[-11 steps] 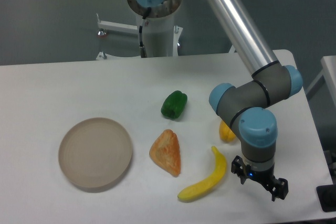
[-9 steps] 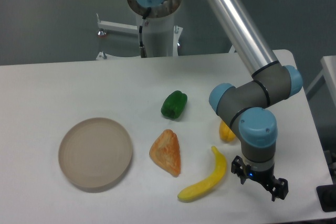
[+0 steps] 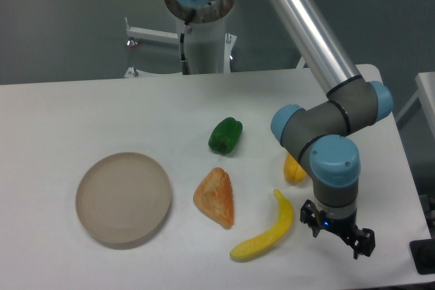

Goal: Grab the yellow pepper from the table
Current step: 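Raise the open gripper and move it above the yellow pepper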

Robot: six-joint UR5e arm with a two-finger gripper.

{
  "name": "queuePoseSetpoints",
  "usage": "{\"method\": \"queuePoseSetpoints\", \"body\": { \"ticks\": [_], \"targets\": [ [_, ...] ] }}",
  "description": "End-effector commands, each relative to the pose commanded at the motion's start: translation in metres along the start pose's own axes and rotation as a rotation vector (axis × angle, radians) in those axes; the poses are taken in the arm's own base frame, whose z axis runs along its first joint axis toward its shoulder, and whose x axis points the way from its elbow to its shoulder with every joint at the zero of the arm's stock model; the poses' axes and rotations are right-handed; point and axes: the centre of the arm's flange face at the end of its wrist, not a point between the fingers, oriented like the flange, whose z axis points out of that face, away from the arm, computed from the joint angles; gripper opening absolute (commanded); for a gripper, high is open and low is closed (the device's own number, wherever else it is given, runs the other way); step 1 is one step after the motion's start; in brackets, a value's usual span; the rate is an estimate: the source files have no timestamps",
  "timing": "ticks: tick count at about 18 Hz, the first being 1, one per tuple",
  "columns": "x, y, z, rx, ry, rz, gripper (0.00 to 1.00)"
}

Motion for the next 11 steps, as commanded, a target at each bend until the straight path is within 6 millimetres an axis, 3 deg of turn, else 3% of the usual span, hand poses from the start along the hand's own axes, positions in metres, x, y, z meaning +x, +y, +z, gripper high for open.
{"method": "queuePoseSetpoints", "body": {
  "ticks": [3,8,11],
  "targets": [
    [0.007,0.015,-0.015,-0.015,0.022,-0.006,1.00],
    [0.005,0.086,-0.054,-0.045,0.176,-0.086,1.00],
    [-0.003,0.130,-0.067,-0.024,0.270,-0.155,1.00]
  ]
}}
